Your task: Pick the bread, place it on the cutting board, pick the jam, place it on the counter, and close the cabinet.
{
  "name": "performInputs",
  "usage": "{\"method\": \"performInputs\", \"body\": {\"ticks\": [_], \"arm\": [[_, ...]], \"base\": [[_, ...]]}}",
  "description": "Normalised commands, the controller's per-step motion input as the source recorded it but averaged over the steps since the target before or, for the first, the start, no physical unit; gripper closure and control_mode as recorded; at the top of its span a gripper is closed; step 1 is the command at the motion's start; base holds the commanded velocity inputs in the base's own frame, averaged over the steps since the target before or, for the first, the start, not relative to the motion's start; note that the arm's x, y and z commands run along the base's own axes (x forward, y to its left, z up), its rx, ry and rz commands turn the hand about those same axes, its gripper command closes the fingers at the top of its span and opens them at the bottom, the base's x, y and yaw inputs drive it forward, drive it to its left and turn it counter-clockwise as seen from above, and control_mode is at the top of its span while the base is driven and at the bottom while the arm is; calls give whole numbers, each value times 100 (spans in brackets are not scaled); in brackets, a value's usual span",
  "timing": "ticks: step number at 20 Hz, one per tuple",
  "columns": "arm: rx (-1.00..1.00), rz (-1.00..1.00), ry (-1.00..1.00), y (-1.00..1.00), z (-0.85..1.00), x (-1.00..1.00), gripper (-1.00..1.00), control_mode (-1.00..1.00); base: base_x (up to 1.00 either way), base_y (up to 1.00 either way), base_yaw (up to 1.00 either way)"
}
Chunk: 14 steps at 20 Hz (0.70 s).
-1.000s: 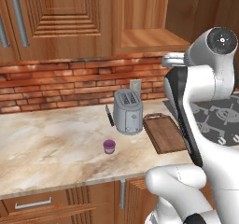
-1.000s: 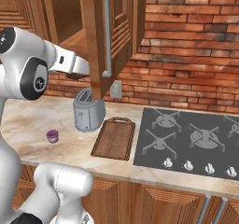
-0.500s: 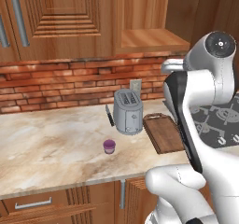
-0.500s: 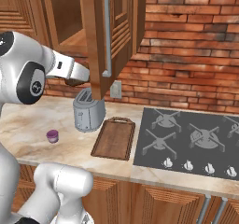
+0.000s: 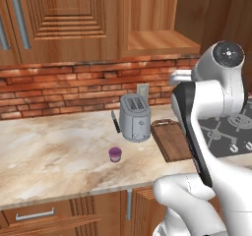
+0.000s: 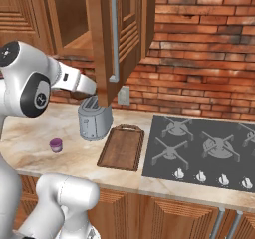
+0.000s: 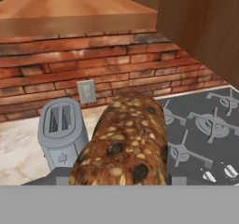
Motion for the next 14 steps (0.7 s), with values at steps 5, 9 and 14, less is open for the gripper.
{"method": "performInputs", "body": {"ticks": [5,9,14], "arm": [[0,0,0,0,-22,0,100,-100],[0,0,0,0,-18,0,100,-100],[0,0,0,0,-15,1,100,-100]], "base": [[0,0,0],[0,0,0],[0,0,0]]}}
